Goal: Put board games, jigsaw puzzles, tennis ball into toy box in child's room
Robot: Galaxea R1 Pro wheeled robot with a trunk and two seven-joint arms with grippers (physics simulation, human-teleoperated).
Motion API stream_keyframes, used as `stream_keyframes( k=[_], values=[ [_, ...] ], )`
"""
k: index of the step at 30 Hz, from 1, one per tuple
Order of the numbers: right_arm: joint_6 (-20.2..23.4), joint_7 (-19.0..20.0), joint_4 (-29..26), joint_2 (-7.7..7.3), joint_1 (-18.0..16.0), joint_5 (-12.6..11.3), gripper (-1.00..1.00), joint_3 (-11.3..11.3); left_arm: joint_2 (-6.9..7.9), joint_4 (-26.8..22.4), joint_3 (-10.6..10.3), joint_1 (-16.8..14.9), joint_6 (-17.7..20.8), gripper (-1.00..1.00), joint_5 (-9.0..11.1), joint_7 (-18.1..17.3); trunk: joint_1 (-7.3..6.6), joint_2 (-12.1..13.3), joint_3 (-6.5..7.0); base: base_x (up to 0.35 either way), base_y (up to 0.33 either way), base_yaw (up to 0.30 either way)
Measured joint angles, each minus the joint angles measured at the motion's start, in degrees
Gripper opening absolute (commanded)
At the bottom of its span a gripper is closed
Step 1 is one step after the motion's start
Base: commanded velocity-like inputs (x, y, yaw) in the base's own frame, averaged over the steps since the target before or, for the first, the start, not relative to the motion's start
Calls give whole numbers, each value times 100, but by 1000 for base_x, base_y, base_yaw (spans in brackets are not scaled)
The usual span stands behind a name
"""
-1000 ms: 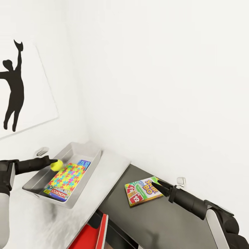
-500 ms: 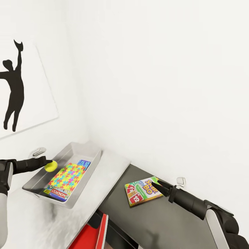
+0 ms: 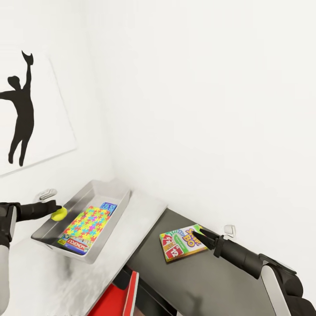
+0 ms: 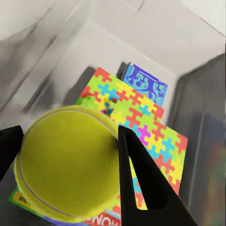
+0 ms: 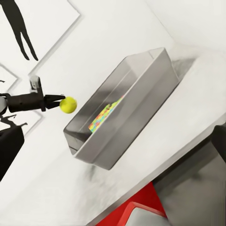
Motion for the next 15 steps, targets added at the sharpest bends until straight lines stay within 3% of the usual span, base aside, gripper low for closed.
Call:
stream_keyframes(
  k=[5, 12, 15],
  values=[
    [-1, 1, 2, -1, 1, 0, 100, -2, -35, 4, -26, -1, 2, -100, 0, 369, 0, 0, 0, 0, 0, 31],
    [0, -2, 3, -2, 1, 0, 100, -2, -51, 13, -648, -2, 4, -100, 0, 643, 0, 0, -27, 0, 0, 4],
    [0, -2, 3, -2, 1, 0, 100, -1, -51, 14, -709, -2, 3, -100, -2, 657, 0, 0, -51, 0, 0, 0]
  ],
)
